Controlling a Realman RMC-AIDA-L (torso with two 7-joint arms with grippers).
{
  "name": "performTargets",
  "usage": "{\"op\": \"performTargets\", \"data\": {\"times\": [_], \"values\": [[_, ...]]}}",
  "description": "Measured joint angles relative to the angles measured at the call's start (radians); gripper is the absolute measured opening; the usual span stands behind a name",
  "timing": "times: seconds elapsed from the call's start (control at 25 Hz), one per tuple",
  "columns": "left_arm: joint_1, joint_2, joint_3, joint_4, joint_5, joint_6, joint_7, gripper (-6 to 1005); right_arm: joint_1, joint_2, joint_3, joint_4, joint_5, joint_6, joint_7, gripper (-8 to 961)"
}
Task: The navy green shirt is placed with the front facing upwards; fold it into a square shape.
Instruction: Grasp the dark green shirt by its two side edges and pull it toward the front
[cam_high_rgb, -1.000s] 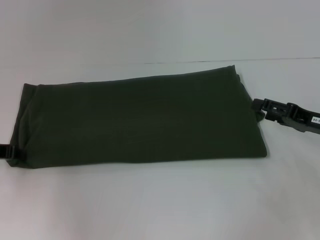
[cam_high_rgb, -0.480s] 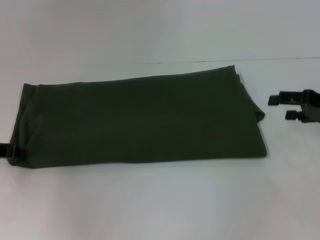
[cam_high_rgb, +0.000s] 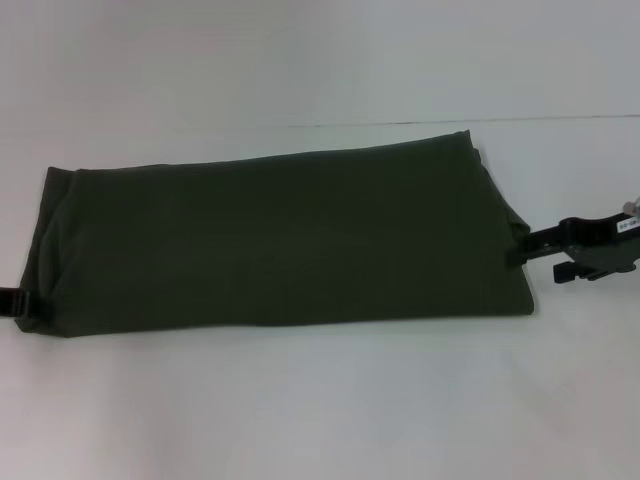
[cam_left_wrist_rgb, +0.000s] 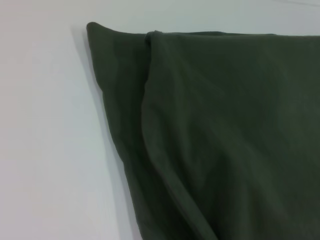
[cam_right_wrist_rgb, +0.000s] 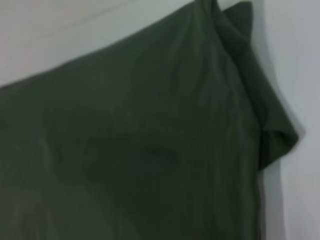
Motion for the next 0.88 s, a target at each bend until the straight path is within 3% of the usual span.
{"op": "performTargets", "data": {"times": [0.28, 0.88], "values": [[-0.001, 0.003, 0.001, 0.009, 0.003, 0.011, 0.000, 30, 0.030, 0.029, -0.010, 0.009, -0.051, 0.016, 0.002, 882], [-0.004, 0.003, 0.006, 0.007, 0.004, 0.007, -0.003, 29, 0.023, 0.061, -0.032, 0.037, -0.067, 0.080, -0.008, 835]]}}
